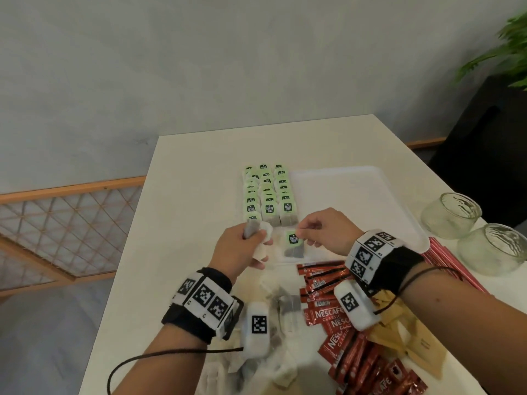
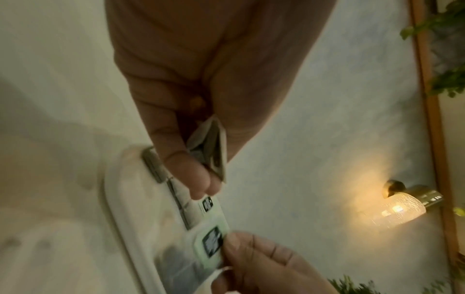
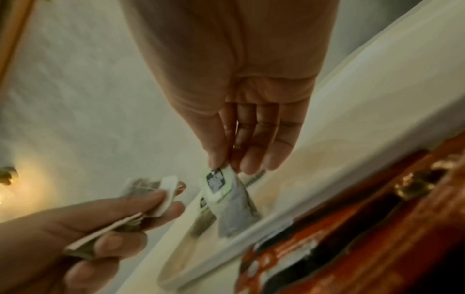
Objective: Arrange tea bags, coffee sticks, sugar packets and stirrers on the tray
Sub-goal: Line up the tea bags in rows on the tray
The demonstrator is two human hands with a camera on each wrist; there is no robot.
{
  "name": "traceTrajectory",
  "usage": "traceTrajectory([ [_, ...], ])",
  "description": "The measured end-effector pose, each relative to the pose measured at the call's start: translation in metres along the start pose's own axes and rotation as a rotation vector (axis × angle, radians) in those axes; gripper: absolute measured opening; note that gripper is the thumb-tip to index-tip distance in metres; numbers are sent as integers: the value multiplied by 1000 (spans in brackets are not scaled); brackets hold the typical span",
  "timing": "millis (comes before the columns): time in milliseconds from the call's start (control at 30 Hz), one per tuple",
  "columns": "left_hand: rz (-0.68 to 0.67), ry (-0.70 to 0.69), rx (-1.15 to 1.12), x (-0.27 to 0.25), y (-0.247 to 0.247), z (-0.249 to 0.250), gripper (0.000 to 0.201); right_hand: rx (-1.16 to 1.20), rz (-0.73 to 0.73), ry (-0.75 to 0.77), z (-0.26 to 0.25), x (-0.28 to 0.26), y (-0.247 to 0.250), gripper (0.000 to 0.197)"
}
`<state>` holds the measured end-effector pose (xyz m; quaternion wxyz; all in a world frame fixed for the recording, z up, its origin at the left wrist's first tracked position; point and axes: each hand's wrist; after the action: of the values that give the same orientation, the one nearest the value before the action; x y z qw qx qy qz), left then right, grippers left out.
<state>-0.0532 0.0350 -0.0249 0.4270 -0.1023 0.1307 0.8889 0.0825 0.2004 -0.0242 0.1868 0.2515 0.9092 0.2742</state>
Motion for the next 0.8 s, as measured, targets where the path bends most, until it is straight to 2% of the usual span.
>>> traceTrajectory([
  [133, 75, 35, 40, 12, 15, -4, 18, -79, 66, 7, 1, 20, -7, 8],
  [433, 140, 42, 77, 25, 27, -8, 23, -108, 138, 81, -17, 63, -22, 2],
  [633, 152, 66, 62, 27, 28, -8, 28, -90, 162, 78, -20, 71, -23, 3],
  [800, 125, 95, 62, 23, 21, 0, 25, 80, 246, 204, -13, 54, -22, 22],
])
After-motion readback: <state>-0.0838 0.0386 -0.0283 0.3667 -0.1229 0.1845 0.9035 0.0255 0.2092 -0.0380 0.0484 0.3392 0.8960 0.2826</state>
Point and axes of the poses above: each hand's wrist, its own x-axis towards the middle knuckle, its own y-axis out of the back of the hand, z = x × y
